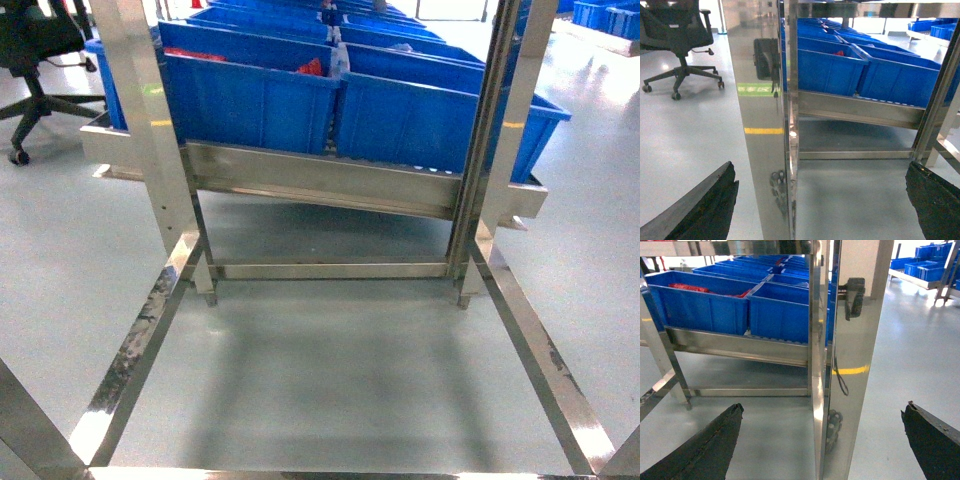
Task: Pick capacitor and pack into box
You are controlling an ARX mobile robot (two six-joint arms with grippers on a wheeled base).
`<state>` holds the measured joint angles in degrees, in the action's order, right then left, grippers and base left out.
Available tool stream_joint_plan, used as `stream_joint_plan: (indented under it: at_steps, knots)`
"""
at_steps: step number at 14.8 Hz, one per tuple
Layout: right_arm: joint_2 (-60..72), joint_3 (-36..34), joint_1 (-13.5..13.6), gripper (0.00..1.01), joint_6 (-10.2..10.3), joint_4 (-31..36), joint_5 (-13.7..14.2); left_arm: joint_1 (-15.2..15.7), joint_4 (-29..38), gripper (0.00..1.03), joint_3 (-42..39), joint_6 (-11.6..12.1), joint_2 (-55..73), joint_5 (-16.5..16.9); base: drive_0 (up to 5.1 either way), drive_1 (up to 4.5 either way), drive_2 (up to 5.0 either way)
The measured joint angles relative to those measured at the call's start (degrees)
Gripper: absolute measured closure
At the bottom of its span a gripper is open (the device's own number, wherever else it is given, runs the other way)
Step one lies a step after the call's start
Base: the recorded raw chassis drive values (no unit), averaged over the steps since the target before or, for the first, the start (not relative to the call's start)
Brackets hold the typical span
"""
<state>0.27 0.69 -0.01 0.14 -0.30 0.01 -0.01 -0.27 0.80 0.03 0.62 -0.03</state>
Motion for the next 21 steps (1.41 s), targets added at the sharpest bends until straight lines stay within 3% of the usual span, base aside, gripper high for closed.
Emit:
stream_joint_plan:
  at_steps: [21]
  knots:
    - [0.0, 0.0, 0.0, 0.03, 0.0, 0.0, 0.0, 0.0, 0.0, 0.05, 0.0, 0.0, 0.0, 0.0, 0.0, 0.0, 0.0]
